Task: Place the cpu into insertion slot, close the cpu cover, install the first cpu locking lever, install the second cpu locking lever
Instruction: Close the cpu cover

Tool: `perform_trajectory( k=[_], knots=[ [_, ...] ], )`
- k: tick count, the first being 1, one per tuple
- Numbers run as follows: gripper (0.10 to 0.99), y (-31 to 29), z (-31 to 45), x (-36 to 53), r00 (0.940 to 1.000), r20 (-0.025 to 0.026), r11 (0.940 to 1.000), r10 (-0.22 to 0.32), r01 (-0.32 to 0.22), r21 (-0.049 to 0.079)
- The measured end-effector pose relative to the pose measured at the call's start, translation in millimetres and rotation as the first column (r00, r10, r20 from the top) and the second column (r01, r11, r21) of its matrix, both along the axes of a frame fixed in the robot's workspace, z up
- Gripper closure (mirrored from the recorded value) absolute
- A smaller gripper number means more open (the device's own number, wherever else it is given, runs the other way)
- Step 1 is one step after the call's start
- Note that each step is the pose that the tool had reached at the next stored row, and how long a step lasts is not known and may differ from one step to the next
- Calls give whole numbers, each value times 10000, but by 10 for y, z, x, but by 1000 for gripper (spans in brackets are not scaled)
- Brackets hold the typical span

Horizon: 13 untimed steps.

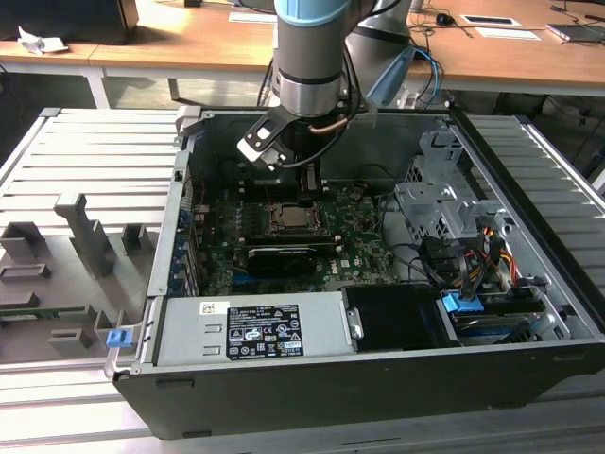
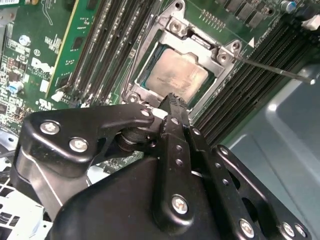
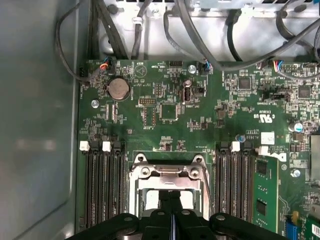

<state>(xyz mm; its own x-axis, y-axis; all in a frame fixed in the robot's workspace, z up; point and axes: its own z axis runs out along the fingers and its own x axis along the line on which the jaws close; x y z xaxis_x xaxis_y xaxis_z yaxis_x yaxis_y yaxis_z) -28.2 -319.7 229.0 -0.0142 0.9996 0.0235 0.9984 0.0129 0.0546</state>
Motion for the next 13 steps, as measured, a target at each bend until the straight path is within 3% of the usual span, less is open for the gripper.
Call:
perform_trajectory(
  k=[13],
  knots=[
    [980,0,-2,-138,10000,-1,10000,0,0,1]
  ],
)
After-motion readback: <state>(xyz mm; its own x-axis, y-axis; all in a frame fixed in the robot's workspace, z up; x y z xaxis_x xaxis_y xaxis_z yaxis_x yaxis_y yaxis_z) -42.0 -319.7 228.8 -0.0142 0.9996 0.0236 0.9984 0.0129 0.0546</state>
